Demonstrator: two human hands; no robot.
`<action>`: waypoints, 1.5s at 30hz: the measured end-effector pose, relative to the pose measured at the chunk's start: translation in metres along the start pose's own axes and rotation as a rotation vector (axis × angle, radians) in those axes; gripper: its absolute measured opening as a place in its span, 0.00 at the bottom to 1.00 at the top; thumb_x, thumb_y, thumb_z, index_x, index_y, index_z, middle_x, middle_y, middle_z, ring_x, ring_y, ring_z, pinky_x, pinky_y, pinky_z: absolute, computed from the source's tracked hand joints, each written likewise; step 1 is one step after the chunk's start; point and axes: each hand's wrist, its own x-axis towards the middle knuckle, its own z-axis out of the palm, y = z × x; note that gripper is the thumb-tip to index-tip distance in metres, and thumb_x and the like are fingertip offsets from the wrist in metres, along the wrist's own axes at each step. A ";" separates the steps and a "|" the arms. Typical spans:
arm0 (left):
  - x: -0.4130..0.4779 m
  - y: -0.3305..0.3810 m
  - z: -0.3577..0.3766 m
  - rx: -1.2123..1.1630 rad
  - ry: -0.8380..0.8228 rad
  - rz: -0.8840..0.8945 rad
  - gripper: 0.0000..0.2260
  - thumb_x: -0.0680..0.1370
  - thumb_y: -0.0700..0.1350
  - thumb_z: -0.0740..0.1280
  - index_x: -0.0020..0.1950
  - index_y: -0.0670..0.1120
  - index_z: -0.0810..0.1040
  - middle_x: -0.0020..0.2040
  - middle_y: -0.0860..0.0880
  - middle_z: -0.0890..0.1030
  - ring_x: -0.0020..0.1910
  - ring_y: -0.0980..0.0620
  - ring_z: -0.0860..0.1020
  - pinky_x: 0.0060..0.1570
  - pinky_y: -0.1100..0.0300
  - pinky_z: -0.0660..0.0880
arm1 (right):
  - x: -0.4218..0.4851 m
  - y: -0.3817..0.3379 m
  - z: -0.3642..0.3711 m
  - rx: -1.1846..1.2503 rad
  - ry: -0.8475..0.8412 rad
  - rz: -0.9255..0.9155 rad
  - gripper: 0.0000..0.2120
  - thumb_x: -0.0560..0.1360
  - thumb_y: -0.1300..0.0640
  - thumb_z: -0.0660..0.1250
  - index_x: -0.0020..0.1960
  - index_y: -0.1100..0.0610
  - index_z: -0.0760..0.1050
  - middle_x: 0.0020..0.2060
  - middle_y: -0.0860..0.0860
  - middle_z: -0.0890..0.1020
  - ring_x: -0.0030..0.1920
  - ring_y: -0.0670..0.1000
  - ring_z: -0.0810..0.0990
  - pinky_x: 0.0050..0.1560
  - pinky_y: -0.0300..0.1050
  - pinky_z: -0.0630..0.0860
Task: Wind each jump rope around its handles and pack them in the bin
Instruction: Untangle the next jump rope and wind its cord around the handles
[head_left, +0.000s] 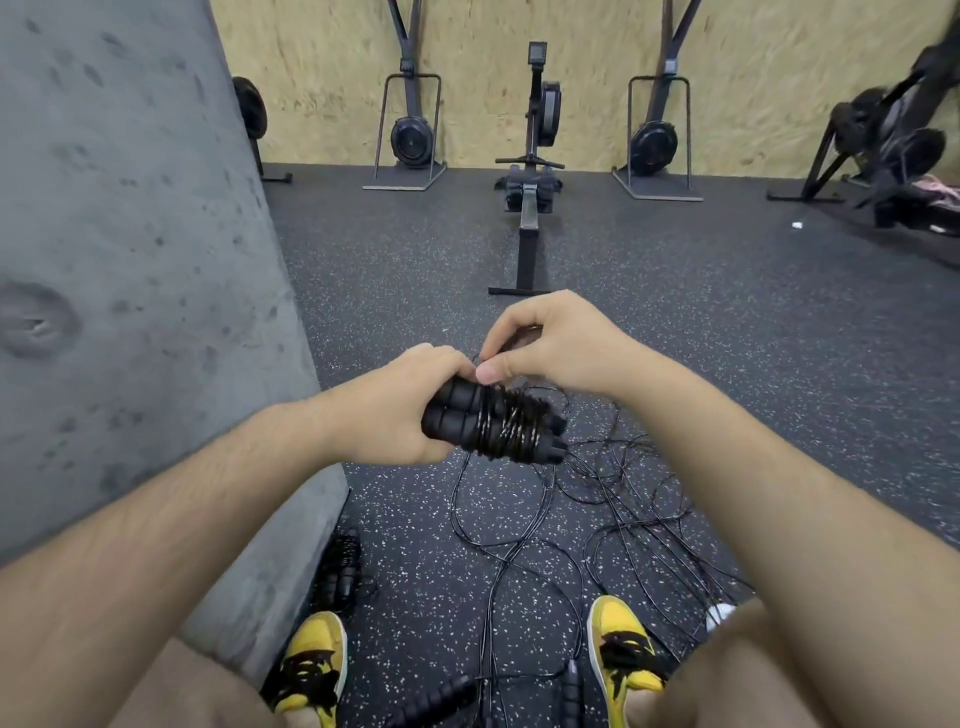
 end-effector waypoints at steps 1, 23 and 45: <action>0.000 0.005 0.001 -0.062 0.004 0.001 0.25 0.68 0.40 0.76 0.61 0.49 0.72 0.50 0.55 0.73 0.51 0.61 0.70 0.51 0.63 0.70 | 0.000 0.004 -0.003 0.068 -0.029 0.030 0.07 0.68 0.61 0.80 0.42 0.58 0.83 0.34 0.58 0.84 0.32 0.53 0.79 0.34 0.44 0.75; 0.026 0.040 -0.007 -0.943 0.594 -0.570 0.20 0.80 0.56 0.66 0.61 0.43 0.67 0.52 0.44 0.81 0.45 0.50 0.82 0.48 0.48 0.81 | 0.003 -0.008 0.068 0.257 0.518 0.064 0.09 0.80 0.60 0.62 0.58 0.51 0.73 0.44 0.48 0.82 0.46 0.51 0.83 0.51 0.52 0.81; 0.024 0.043 -0.022 -1.470 0.633 -0.387 0.14 0.85 0.46 0.59 0.69 0.46 0.60 0.49 0.35 0.84 0.35 0.43 0.82 0.32 0.52 0.79 | -0.016 -0.024 0.049 0.071 0.627 -0.423 0.05 0.83 0.65 0.58 0.55 0.64 0.72 0.54 0.57 0.76 0.45 0.40 0.78 0.48 0.28 0.72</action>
